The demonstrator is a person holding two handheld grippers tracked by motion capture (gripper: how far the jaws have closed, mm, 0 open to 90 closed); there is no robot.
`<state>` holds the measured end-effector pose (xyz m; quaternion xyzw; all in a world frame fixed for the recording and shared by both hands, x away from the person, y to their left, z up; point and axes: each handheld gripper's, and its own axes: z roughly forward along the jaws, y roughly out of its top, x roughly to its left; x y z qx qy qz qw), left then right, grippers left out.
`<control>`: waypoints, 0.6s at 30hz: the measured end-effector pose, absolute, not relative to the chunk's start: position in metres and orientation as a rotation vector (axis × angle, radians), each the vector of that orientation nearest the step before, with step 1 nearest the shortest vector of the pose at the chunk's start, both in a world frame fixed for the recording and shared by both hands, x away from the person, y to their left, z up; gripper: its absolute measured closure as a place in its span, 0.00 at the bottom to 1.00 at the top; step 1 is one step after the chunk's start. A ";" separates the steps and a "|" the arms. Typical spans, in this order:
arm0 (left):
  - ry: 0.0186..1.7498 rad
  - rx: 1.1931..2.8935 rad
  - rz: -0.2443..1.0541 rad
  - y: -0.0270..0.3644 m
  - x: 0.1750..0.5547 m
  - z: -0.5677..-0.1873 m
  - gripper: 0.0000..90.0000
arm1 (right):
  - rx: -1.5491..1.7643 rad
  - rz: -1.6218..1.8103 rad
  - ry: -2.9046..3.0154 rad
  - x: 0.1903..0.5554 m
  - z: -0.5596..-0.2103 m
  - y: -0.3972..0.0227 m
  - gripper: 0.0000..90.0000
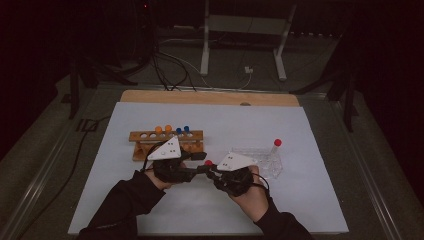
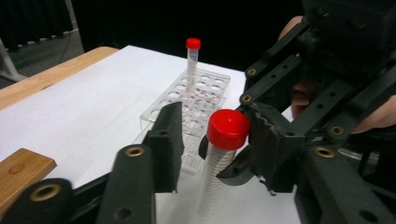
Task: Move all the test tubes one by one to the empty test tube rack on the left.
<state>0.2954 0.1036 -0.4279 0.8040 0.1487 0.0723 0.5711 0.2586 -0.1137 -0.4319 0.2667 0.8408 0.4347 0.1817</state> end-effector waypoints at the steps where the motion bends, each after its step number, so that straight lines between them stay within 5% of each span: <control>1: 0.345 1.890 0.168 0.103 0.295 -0.428 0.66 | 0.754 1.227 2.373 0.259 -0.432 -0.114 0.84; 7: 0.325 1.897 0.158 0.099 0.295 -0.428 0.77 | 0.763 1.223 2.376 0.259 -0.433 -0.114 0.84; 18: 0.321 1.896 0.171 0.100 0.294 -0.426 0.79 | 0.762 1.248 2.372 0.260 -0.433 -0.115 0.82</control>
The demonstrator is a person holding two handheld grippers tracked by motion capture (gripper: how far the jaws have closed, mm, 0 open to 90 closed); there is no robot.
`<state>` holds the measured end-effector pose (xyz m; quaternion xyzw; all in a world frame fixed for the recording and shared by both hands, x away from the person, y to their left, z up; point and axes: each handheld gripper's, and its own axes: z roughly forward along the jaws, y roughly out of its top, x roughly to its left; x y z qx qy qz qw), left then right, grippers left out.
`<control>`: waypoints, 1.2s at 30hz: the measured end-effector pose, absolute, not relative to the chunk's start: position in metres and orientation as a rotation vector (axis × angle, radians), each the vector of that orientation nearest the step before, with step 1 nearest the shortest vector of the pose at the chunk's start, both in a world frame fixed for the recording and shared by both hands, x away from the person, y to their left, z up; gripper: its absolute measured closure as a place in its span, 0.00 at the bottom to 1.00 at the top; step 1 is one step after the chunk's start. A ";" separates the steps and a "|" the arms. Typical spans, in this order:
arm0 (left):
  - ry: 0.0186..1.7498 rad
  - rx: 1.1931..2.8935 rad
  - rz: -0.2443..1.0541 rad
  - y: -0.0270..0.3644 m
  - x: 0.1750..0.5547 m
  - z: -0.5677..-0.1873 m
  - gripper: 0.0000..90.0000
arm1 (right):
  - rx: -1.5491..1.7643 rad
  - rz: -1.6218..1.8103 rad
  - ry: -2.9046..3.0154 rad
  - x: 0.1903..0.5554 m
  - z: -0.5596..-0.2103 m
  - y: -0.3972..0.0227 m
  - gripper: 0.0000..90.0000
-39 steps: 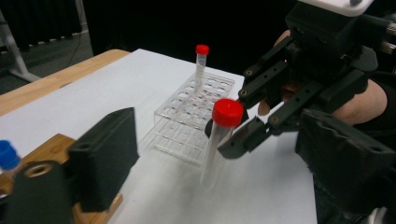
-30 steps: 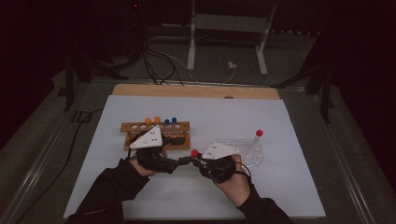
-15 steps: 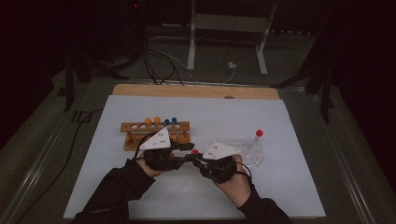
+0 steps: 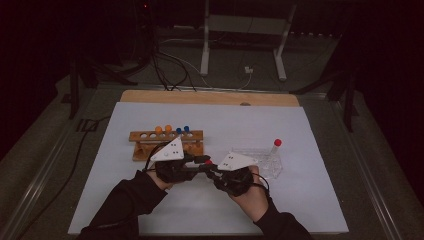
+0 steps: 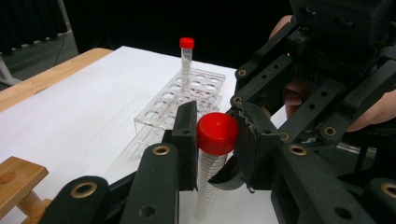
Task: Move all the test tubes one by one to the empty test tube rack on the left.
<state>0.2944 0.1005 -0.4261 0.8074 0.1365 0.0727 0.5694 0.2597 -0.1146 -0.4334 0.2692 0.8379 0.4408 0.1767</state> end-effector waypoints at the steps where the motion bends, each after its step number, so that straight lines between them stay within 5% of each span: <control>1: 0.324 1.892 0.178 0.102 0.295 -0.425 0.80 | 0.761 1.261 2.372 0.260 -0.433 -0.115 0.78; 5: 0.345 1.876 0.200 0.109 0.297 -0.420 0.80 | 0.771 1.291 2.349 0.260 -0.432 -0.118 0.59; 24: 0.464 1.806 0.358 0.164 0.309 -0.392 0.80 | 0.810 1.399 2.266 0.260 -0.424 -0.127 0.05; 36: 0.564 1.775 0.455 0.200 0.318 -0.383 0.80 | 0.806 1.449 2.262 0.260 -0.421 -0.132 0.00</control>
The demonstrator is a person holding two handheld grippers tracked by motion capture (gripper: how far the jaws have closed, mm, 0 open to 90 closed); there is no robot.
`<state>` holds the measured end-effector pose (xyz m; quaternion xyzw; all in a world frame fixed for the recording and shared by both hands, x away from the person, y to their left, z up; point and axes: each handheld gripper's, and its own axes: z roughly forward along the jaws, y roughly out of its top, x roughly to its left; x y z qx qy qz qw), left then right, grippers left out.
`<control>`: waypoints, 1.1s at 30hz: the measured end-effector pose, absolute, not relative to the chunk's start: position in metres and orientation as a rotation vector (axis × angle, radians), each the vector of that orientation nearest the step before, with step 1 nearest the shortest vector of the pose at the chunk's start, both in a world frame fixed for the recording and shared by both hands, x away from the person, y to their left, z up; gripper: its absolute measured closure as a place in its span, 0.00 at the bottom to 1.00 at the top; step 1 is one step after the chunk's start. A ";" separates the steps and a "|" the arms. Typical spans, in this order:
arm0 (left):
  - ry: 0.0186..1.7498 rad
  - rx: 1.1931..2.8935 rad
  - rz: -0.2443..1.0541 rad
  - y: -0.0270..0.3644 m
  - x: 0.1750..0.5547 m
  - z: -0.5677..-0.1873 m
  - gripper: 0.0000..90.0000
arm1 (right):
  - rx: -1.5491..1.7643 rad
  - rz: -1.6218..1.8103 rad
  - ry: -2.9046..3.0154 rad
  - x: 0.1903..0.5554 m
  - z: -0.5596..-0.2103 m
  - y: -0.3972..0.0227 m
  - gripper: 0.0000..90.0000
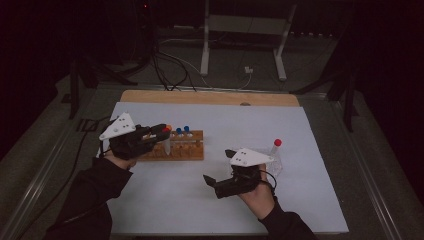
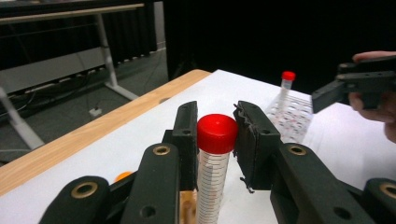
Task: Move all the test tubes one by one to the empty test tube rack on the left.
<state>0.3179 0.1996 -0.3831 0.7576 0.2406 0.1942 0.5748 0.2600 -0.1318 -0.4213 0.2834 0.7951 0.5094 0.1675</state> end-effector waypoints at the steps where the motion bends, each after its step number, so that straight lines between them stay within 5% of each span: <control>1: 0.574 1.769 0.464 0.202 0.319 -0.383 0.80 | 0.805 1.450 2.263 0.260 -0.421 -0.132 0.00; 33: 0.810 1.627 0.643 0.245 0.365 -0.416 0.80 | 0.811 1.462 2.259 0.261 -0.421 -0.137 0.00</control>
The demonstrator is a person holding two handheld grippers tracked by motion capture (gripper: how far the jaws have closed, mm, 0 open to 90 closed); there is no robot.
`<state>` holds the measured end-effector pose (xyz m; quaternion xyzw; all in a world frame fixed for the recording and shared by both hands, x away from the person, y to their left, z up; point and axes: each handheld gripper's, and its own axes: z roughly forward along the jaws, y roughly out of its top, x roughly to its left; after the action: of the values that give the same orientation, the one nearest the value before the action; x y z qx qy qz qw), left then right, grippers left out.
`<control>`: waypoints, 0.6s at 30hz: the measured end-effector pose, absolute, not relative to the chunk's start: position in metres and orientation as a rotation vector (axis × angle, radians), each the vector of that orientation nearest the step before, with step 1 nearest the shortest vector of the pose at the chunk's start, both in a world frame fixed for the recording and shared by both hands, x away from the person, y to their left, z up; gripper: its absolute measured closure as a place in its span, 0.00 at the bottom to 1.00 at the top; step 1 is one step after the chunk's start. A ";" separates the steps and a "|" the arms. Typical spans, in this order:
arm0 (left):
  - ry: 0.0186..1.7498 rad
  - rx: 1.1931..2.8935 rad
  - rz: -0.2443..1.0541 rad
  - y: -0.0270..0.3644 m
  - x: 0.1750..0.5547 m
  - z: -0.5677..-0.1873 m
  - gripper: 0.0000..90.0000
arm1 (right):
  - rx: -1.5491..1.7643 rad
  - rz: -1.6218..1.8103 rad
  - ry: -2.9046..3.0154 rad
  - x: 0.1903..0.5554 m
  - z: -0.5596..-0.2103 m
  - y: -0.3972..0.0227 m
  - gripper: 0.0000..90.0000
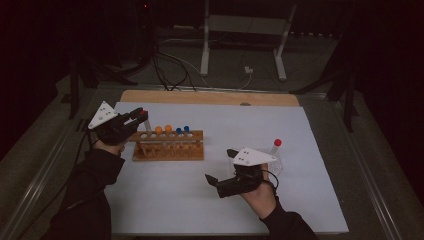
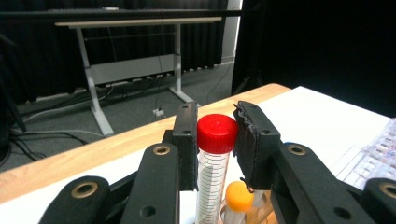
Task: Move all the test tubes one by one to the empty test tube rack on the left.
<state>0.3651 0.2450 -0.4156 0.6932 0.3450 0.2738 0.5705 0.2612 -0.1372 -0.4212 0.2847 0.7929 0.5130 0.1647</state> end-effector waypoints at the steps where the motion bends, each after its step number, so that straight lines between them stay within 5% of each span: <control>1: 0.811 1.632 0.640 0.245 0.365 -0.418 0.80 | 0.812 1.463 2.258 0.261 -0.421 -0.138 0.00; 18: 0.846 1.706 0.616 0.237 0.365 -0.449 0.80 | 0.813 1.472 2.257 0.261 -0.420 -0.140 0.00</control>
<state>0.3650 0.2372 -0.4491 0.7175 0.3558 0.2591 0.5398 0.2607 -0.1400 -0.4195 0.2851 0.7912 0.5159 0.1628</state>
